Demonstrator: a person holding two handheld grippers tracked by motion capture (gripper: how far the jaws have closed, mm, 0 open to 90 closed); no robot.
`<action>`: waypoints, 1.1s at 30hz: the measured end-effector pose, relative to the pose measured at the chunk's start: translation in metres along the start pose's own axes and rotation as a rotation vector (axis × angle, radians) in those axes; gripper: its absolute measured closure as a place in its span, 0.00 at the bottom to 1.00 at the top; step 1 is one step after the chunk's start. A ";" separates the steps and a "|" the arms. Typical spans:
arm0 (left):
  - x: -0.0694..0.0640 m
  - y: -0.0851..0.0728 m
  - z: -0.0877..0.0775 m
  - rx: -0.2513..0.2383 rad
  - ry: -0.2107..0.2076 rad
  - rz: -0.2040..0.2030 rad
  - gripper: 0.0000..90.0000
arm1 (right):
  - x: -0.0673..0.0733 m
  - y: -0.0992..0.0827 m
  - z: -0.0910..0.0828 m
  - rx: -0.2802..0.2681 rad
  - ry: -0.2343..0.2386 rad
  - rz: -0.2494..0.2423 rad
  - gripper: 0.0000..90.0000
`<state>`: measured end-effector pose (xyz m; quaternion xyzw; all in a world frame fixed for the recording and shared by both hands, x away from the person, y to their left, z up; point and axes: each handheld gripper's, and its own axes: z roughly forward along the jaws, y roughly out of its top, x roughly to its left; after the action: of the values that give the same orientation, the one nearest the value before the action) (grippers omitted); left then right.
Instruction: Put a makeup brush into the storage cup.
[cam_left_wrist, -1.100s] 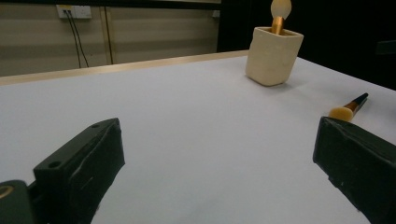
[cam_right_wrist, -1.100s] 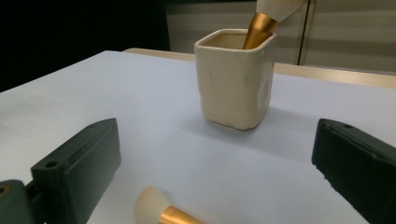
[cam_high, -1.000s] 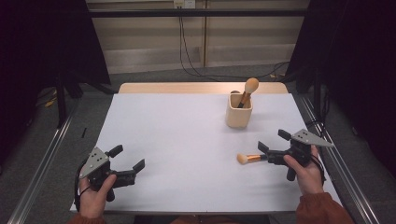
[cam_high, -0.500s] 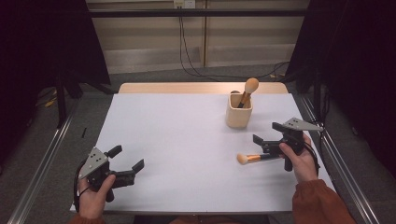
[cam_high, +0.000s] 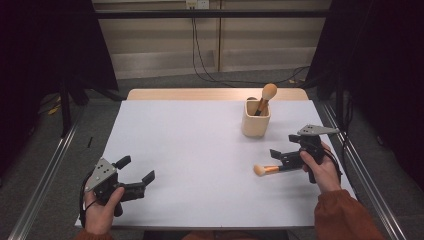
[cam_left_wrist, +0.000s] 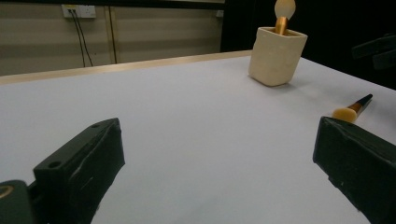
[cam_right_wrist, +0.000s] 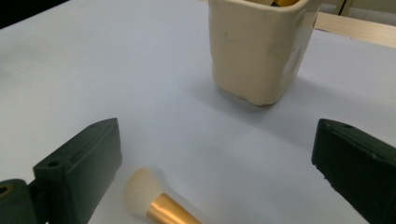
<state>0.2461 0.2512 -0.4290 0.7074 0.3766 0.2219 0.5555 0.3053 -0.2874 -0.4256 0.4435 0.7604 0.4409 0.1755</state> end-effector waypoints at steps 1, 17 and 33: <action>0.000 0.000 -0.001 0.000 0.000 0.001 0.02 | -0.001 0.000 0.001 0.011 0.005 -0.002 0.03; 0.000 -0.001 -0.003 -0.007 0.009 -0.004 0.02 | -0.005 0.009 0.007 0.239 0.089 -0.053 0.03; -0.001 -0.002 -0.004 0.000 0.010 0.004 0.02 | 0.000 0.010 0.022 0.475 0.200 -0.172 0.03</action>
<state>0.2425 0.2531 -0.4295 0.7069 0.3780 0.2267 0.5532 0.3250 -0.2740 -0.4289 0.3603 0.8909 0.2752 0.0275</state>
